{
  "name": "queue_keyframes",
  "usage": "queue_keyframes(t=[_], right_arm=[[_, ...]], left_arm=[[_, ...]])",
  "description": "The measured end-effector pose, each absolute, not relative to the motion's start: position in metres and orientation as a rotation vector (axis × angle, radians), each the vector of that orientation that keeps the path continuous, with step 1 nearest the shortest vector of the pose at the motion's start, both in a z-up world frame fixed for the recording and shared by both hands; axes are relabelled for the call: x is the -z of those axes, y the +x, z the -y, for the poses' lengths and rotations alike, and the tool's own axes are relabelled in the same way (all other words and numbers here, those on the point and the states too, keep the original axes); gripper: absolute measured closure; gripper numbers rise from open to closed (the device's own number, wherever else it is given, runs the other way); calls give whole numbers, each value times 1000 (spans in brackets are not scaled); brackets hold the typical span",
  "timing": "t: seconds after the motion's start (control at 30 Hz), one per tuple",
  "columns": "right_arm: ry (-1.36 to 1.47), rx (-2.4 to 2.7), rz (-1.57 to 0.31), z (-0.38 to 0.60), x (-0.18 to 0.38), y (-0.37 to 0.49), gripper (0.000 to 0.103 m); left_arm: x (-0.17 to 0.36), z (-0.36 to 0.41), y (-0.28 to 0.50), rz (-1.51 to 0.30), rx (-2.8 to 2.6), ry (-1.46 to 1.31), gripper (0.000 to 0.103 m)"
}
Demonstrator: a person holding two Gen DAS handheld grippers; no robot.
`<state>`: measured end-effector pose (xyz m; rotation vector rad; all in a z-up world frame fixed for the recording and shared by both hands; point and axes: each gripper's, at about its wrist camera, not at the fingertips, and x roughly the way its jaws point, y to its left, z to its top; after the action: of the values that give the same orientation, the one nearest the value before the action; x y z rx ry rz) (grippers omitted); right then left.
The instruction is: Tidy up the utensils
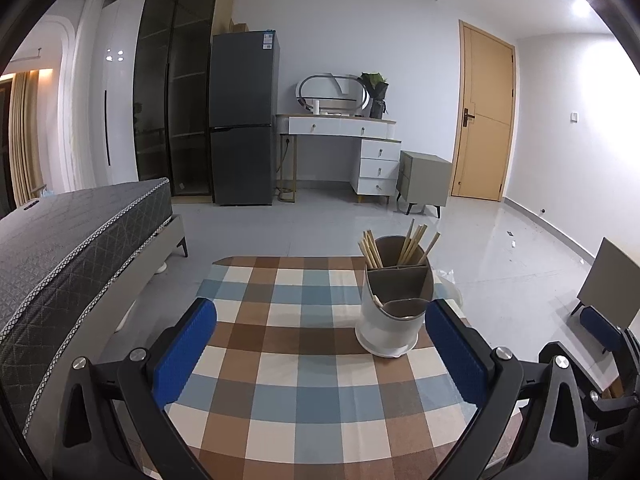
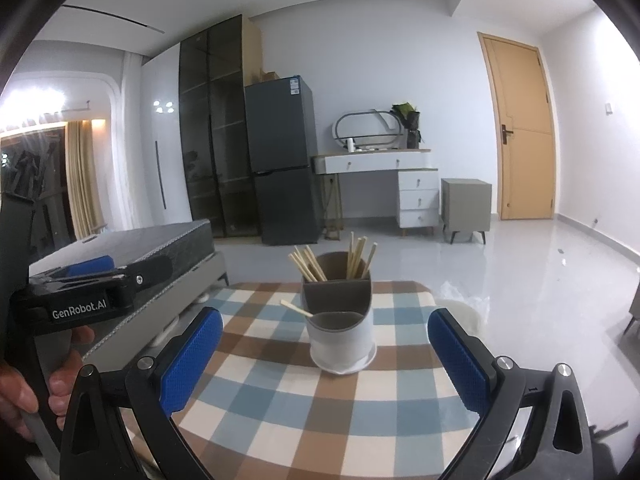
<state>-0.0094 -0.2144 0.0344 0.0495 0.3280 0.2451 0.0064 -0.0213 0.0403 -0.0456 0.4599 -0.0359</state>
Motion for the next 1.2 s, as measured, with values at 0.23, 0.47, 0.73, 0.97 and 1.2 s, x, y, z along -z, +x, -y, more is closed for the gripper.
queue_keyframes(t=[0.23,0.47,0.73,0.97,1.2], right_arm=[[52,-233,-330,214,-36,-13,0],[48,-230,-328,215,-37,-14,0],[46,-226,-328,214,-38,-15,0],[46,-223,-327,213,-39,-16,0],[49,-224,-326,214,-39,-16,0]], left_arm=[[-43,20,1,-443,13,-45,1],[-43,19,-1,-446,28,-55,1],[-43,21,-2,-441,33,-44,1],[-42,20,-2,-443,36,-49,1],[-42,19,-1,-453,31,-52,1]])
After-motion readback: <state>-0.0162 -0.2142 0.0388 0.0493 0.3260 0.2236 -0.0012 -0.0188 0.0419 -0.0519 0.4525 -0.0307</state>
